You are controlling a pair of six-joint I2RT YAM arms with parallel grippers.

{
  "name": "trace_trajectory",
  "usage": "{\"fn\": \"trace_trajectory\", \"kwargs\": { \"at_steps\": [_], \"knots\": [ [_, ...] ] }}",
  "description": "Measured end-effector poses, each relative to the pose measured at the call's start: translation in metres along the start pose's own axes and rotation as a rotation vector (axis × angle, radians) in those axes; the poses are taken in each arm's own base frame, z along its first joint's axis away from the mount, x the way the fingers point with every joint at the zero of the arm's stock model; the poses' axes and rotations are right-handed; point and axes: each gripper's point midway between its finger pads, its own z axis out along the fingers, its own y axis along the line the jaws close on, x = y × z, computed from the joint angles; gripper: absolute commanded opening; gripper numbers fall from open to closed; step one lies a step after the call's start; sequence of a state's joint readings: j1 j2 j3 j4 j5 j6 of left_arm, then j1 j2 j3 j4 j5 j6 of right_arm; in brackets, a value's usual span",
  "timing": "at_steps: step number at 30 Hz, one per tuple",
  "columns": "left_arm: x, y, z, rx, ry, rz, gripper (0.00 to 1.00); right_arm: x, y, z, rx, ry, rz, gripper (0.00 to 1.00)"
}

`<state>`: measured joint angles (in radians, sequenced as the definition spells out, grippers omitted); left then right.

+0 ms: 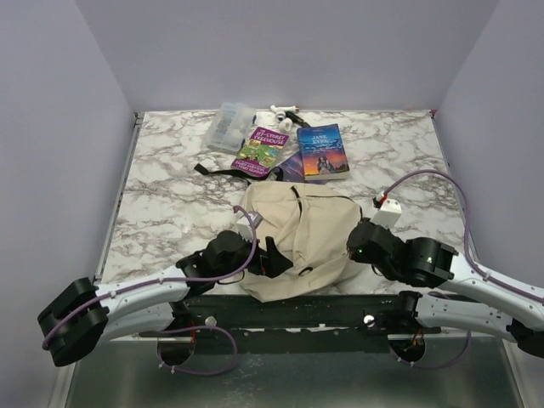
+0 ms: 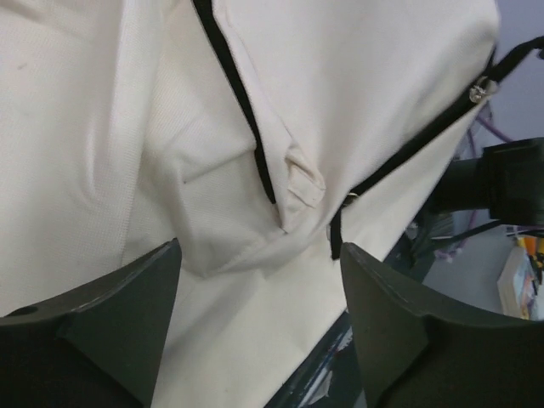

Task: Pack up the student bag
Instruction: Unzip the student bag at the center of the board.

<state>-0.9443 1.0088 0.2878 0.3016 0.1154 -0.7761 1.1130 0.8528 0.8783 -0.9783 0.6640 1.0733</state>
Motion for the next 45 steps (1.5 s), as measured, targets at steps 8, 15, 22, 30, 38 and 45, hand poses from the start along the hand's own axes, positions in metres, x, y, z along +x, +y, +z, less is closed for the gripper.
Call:
{"fn": "trace_trajectory", "kwargs": {
  "at_steps": [8, 15, 22, 30, 38, 45],
  "knots": [
    [-0.064, -0.081, -0.019, 0.221, -0.146, 0.202, 0.72, 0.000, 0.025, -0.008, -0.196, 0.002, -0.040, 0.01],
    [-0.063, -0.122, 0.023, 0.323, -0.020, 0.290, 0.66, -0.004, 0.037, -0.016, -0.296, -0.021, -0.021, 0.01],
    [-0.018, -0.128, 0.044, 0.372, 0.121, 0.307, 0.61, -0.011, 0.038, -0.024, -0.331, -0.035, 0.029, 0.01],
    [0.002, -0.120, 0.067, 0.376, 0.179, 0.282, 0.38, -0.005, 0.040, -0.017, -0.303, -0.015, 0.011, 0.01],
    [0.006, -0.115, 0.073, 0.360, 0.184, 0.270, 0.00, -0.010, 0.041, -0.013, -0.255, -0.023, -0.011, 0.00],
    [0.011, -0.102, 0.074, 0.321, 0.170, 0.251, 0.00, -0.015, 0.029, 0.002, -0.091, -0.040, -0.050, 0.00]
  ]
}}
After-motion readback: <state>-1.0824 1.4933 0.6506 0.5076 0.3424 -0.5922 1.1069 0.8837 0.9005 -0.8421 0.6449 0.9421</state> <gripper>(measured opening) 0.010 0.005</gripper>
